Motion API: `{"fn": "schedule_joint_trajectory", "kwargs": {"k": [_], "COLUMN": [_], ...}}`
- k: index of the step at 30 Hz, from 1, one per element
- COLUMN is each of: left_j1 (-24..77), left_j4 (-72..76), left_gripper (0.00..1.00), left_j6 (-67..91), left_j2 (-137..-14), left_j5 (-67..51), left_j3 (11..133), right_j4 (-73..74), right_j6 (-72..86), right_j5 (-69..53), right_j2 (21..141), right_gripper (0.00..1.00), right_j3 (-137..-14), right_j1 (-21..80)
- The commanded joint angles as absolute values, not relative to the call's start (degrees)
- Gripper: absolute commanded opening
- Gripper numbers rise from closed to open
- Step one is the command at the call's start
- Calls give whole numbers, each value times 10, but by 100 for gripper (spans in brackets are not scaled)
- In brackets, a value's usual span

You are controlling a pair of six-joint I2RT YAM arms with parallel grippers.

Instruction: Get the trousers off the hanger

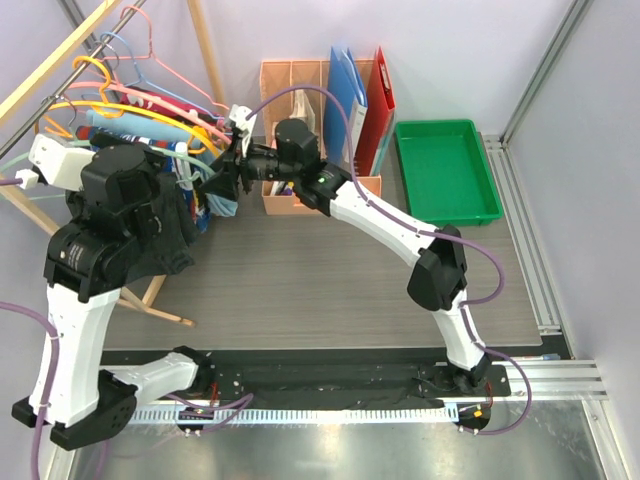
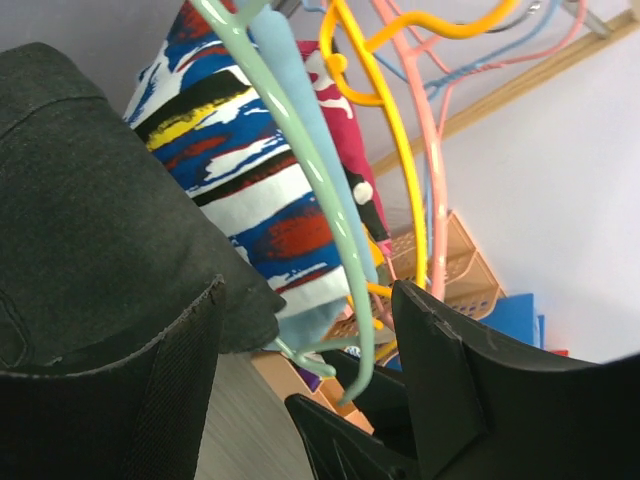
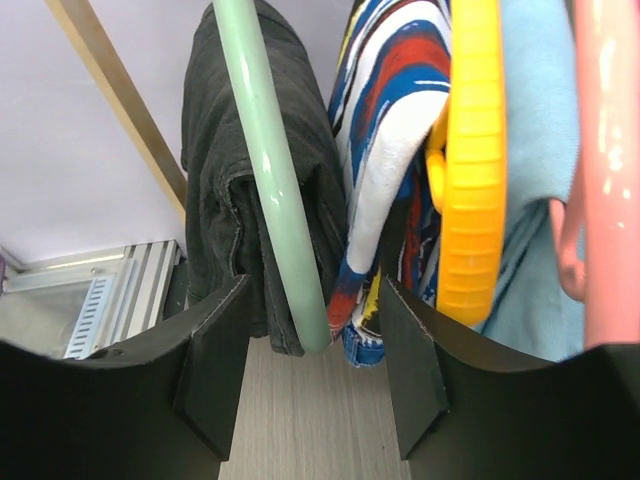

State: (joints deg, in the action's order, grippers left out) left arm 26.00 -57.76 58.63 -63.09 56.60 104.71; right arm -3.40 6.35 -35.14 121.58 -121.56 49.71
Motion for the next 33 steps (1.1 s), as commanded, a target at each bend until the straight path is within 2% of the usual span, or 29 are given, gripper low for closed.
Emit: {"fn": "schedule_joint_trajectory", "kwargs": {"k": [1,4,14,18,23,24,25,33], "left_j1": [176,137,97,68,56,54,54,54], "left_j4": [-550,-543,-515,-501,-459,-444,-439,-368], "left_gripper": [67,66,64,59,47,43,35,9], "left_j6": [597,591,578,580,560,548,542,487], "left_j2": [-637,-652,-671,-664,-656,-653,-649,-593], "left_j5": [492,439,425,402,393,390,388,339], "left_j3": [1040,1040,1030,999,976,970,967,921], "right_j4": [-61,-78,-90,-88,-85,-84,-84,-69], "right_j6": [74,93,123,124,127,131,132,142], "right_j5": [-389,-402,-427,-414,-406,-404,-403,-384], "right_j2": [1219,1218,1249,1259,1265,1265,1266,1245], "right_gripper": [56,51,44,40,28,27,26,11], "right_j3": [-1269,-1270,-1313,-1325,-1337,-1336,-1337,-1316], "right_j1": [500,500,521,534,541,543,544,557]}}
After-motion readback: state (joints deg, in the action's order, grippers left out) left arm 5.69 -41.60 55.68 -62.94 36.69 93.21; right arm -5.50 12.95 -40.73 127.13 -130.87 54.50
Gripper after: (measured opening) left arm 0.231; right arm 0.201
